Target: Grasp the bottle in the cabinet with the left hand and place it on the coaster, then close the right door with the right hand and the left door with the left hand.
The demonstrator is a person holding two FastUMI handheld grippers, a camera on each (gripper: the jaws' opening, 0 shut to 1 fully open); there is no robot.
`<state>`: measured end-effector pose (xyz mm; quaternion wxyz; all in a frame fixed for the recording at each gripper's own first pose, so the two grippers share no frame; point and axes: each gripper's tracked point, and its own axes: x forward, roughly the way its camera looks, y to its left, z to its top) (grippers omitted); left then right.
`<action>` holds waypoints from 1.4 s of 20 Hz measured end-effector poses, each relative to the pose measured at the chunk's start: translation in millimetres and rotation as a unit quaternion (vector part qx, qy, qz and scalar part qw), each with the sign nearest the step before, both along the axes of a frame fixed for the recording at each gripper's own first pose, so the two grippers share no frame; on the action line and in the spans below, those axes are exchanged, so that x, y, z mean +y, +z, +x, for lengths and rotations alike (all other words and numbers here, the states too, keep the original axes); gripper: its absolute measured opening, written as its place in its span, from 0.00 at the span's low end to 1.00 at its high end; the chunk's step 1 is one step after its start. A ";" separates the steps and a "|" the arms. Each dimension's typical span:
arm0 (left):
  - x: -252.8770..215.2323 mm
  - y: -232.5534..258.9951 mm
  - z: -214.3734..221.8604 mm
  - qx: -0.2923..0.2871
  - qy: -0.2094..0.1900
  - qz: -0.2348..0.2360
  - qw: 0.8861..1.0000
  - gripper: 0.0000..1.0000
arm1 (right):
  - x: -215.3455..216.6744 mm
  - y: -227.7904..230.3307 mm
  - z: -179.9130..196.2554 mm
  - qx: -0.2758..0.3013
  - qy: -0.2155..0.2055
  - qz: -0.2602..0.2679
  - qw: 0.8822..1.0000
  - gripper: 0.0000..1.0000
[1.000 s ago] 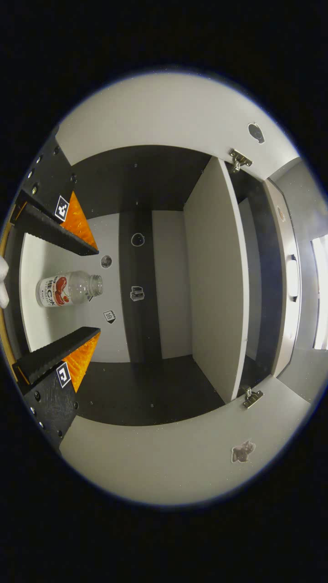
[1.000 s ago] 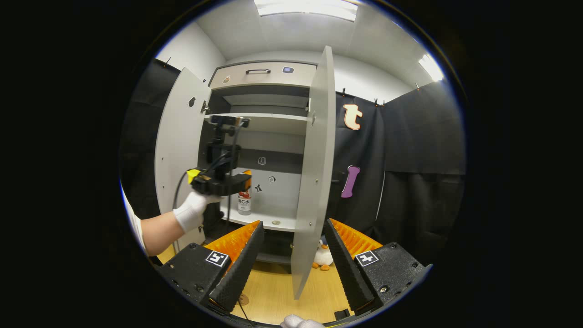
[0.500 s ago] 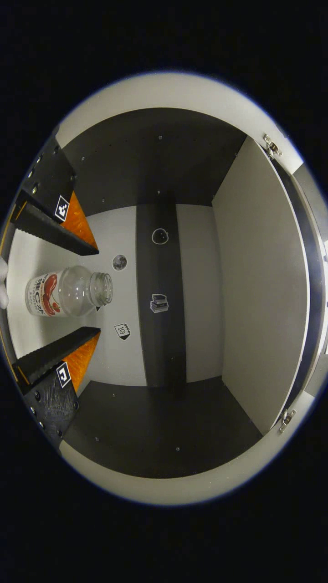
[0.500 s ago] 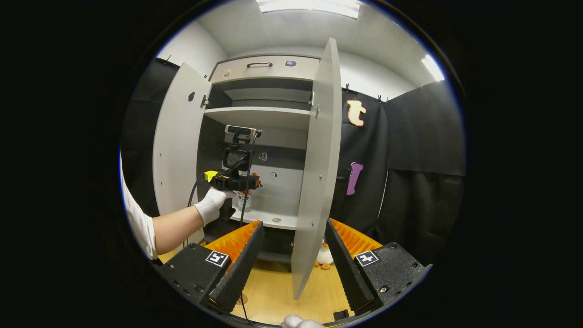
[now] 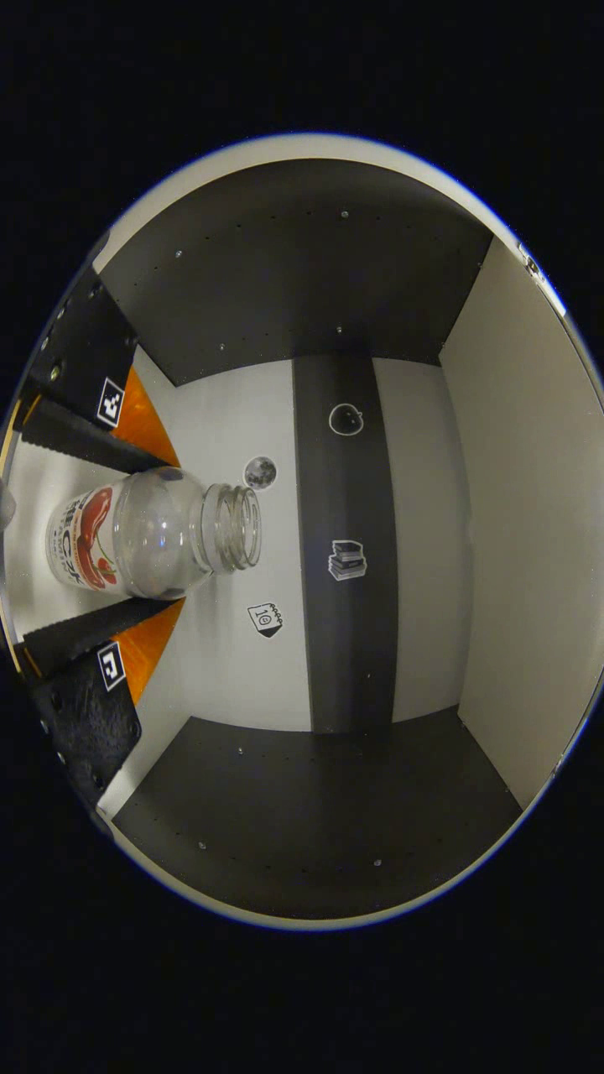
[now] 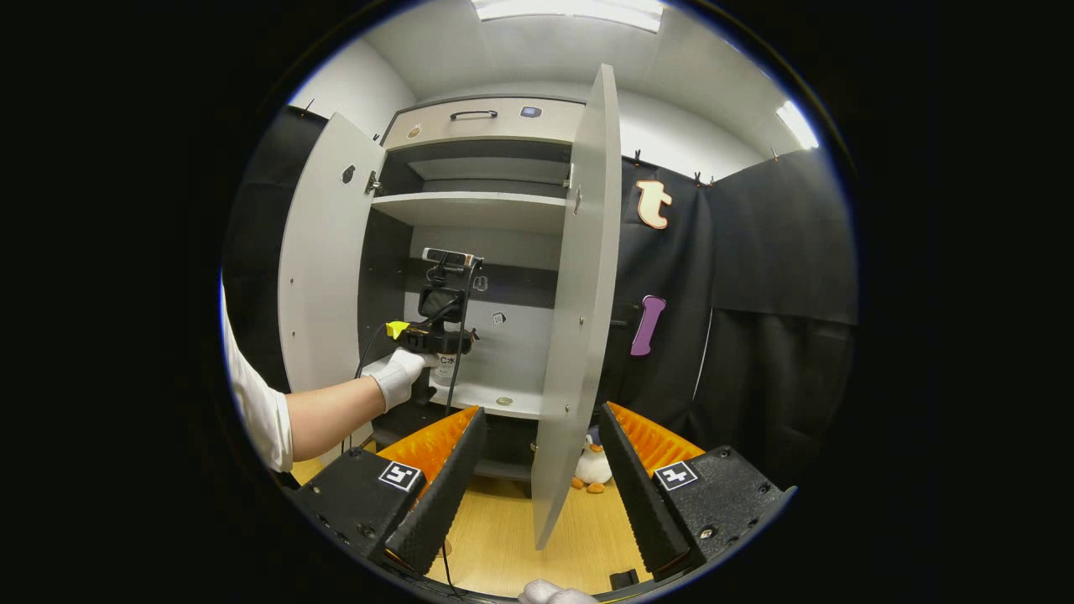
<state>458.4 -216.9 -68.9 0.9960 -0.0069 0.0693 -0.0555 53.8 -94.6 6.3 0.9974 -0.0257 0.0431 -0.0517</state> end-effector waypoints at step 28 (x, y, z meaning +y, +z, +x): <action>48.3 32.5 -255.5 -0.063 -0.043 -0.004 0.997 0.76 | 2.7 -34.1 -41.6 0.010 -0.008 0.054 0.998 0.83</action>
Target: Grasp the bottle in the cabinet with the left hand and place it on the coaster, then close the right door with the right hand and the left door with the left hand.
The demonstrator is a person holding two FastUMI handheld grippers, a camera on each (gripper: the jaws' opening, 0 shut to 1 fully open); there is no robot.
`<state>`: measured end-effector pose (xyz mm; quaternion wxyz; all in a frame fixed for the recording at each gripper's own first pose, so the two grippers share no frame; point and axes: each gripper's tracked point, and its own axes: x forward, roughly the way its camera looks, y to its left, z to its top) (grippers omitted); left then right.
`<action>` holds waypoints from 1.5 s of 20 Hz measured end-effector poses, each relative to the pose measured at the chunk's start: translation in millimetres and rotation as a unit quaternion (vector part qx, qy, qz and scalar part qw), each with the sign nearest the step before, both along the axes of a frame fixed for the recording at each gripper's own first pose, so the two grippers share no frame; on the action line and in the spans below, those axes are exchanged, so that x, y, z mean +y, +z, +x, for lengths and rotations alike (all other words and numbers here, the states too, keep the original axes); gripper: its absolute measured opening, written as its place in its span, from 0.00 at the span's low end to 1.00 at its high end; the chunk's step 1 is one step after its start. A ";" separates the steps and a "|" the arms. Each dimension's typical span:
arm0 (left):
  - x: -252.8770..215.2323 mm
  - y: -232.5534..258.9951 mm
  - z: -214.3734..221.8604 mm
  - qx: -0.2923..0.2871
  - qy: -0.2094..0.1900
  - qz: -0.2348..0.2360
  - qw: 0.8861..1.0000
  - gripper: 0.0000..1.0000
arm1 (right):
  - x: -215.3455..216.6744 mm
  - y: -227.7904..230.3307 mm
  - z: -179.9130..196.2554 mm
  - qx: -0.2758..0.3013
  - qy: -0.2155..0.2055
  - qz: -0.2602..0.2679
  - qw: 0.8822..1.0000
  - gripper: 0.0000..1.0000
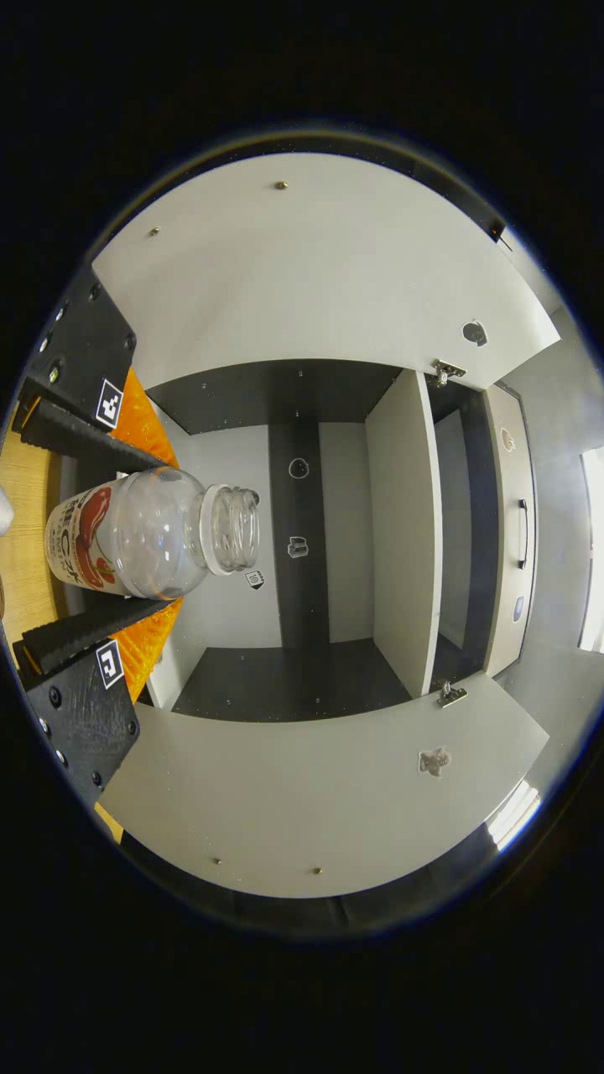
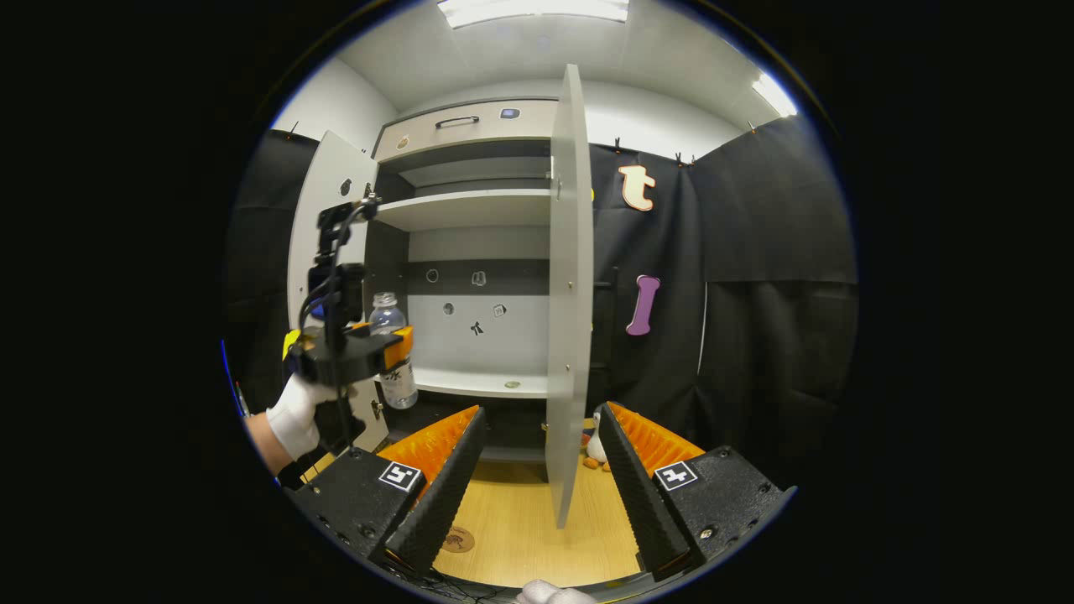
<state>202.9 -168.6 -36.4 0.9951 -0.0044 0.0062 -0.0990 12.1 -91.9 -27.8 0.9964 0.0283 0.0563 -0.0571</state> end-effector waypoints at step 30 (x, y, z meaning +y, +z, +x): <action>-67.0 -270.3 -104.2 0.072 -0.060 -0.012 0.996 0.76 | -18.2 -81.8 -0.2 0.138 0.056 -0.018 0.989 0.83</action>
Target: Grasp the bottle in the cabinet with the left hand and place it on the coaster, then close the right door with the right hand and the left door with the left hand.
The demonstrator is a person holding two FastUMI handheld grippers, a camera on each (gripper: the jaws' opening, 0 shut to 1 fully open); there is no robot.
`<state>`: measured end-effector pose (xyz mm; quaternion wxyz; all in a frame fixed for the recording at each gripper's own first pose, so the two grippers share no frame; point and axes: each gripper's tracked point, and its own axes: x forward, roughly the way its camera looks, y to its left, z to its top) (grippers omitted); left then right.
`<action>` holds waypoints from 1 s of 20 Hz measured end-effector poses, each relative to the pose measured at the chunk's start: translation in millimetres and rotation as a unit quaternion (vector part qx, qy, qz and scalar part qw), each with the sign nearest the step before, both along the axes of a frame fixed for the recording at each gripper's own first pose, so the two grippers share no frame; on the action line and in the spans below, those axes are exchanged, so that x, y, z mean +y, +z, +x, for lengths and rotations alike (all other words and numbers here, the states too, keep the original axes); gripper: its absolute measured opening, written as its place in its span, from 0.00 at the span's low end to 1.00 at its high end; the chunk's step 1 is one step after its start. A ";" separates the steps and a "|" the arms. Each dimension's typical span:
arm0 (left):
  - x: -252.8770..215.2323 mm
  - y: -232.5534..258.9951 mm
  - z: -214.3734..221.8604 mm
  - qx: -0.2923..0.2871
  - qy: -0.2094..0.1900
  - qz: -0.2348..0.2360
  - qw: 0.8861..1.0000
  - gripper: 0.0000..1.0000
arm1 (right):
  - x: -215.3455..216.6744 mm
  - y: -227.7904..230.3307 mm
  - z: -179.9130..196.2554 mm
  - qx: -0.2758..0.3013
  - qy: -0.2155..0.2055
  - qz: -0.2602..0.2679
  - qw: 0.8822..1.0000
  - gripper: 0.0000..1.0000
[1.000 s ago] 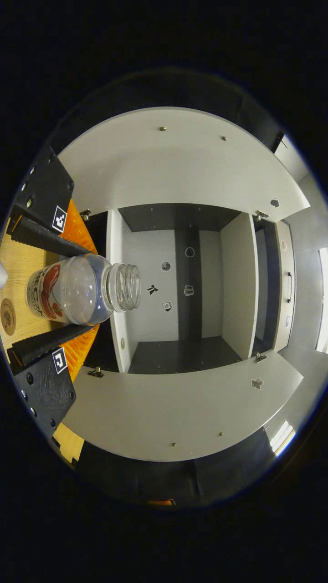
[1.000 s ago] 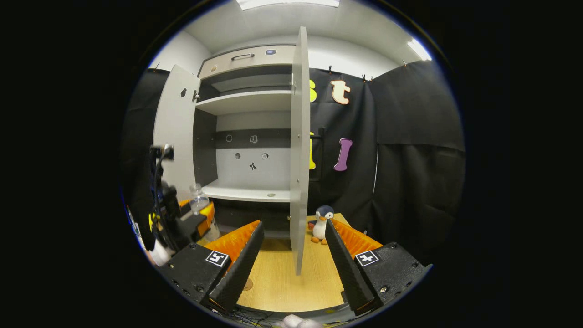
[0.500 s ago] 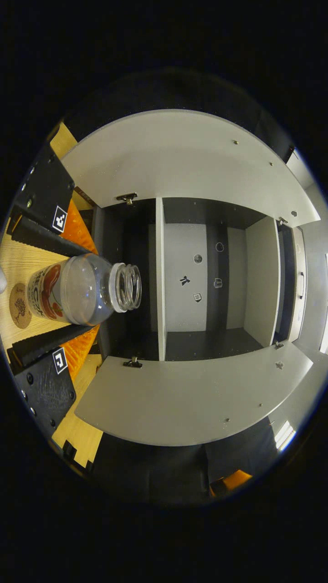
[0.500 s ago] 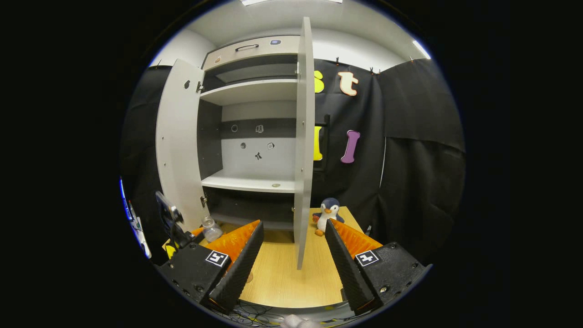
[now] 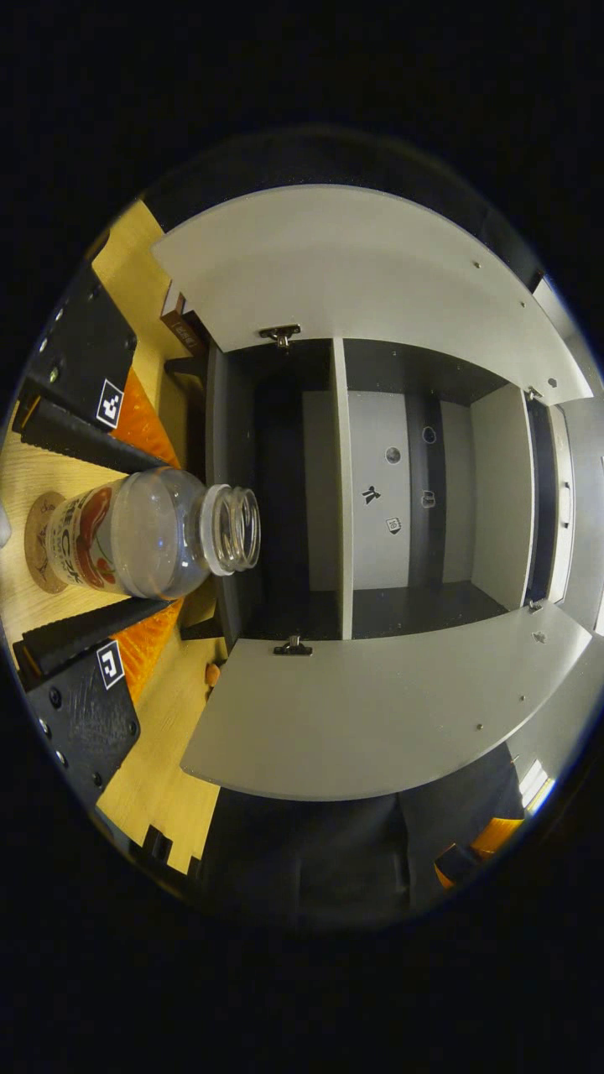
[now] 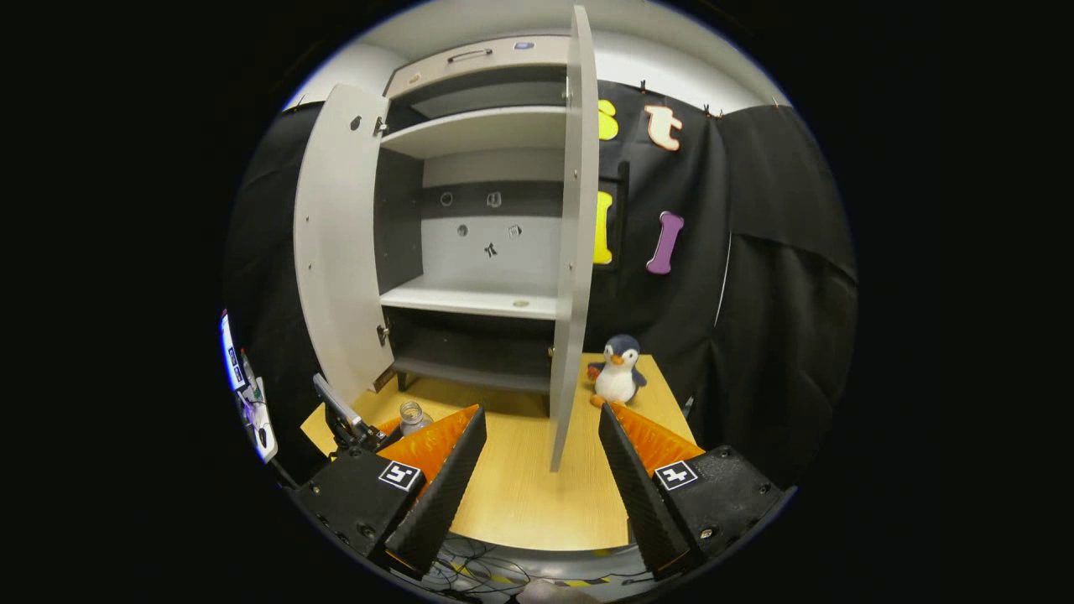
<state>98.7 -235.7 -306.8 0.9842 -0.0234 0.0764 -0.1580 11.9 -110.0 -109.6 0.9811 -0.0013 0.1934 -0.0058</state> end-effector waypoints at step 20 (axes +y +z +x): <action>-2.7 -35.9 -2.4 0.019 -0.006 0.016 1.000 0.80 | 3.4 -22.3 -0.7 0.026 0.021 -0.021 0.999 0.83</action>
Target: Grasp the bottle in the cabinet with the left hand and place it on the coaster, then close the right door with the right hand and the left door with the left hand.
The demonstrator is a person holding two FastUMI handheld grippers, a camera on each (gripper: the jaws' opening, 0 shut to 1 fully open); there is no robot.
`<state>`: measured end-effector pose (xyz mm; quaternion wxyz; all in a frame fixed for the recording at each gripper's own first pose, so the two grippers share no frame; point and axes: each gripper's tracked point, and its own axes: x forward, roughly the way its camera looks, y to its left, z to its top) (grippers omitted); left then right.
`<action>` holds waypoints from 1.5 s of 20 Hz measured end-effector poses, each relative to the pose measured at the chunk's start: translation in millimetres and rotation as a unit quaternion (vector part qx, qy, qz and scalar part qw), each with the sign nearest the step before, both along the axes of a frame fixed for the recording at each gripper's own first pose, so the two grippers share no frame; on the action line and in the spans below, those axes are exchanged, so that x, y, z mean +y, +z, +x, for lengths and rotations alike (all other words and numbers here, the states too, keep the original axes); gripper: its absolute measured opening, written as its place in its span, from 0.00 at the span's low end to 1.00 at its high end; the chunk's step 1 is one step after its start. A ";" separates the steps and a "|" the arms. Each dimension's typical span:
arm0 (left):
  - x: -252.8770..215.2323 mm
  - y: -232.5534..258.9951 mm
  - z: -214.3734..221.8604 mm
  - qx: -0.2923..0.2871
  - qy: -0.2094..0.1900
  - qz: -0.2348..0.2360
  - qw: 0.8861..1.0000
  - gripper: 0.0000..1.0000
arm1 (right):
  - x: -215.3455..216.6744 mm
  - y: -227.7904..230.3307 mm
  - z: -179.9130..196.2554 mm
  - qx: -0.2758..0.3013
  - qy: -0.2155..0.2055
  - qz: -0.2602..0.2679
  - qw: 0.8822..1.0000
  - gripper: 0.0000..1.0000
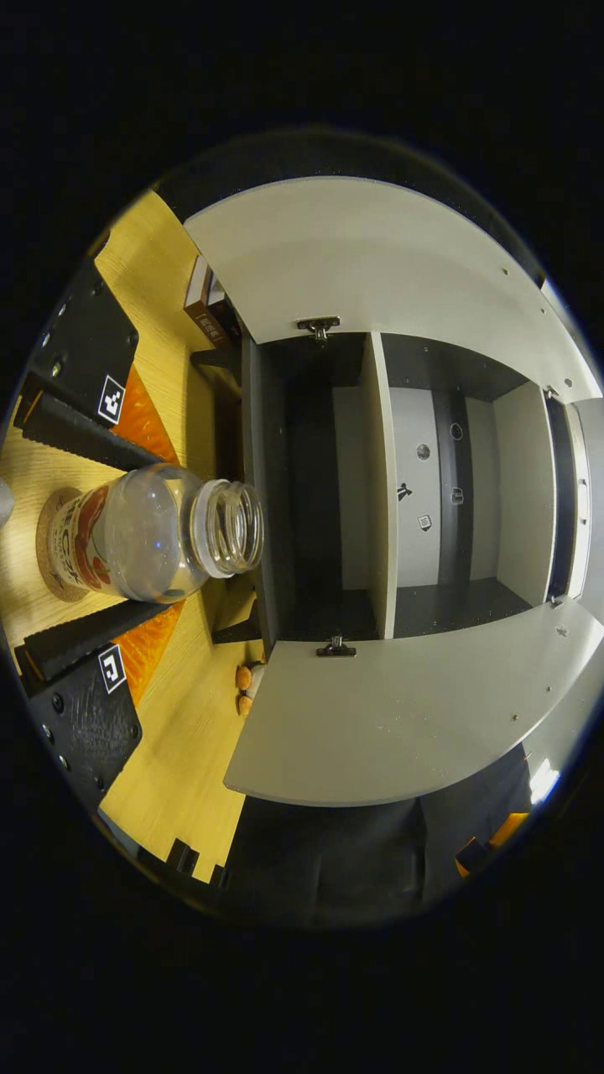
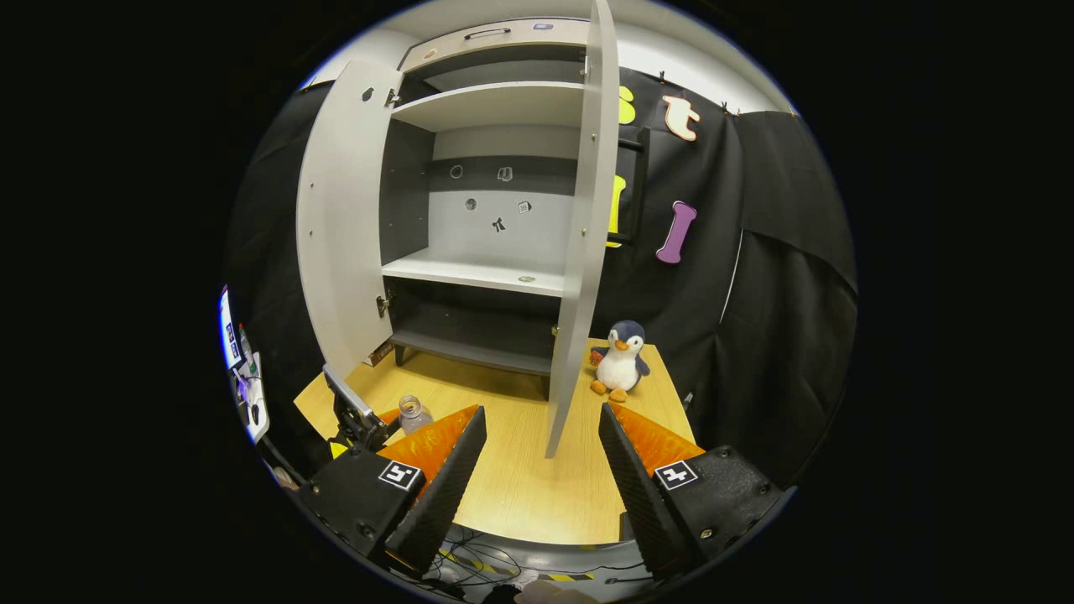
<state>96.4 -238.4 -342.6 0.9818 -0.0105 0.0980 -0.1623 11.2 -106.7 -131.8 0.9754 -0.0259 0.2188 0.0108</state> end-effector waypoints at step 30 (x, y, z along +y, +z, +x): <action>180.4 263.4 -45.5 -0.055 0.105 0.007 0.993 0.96 | 23.5 88.0 0.4 -0.156 -0.055 0.040 0.985 0.84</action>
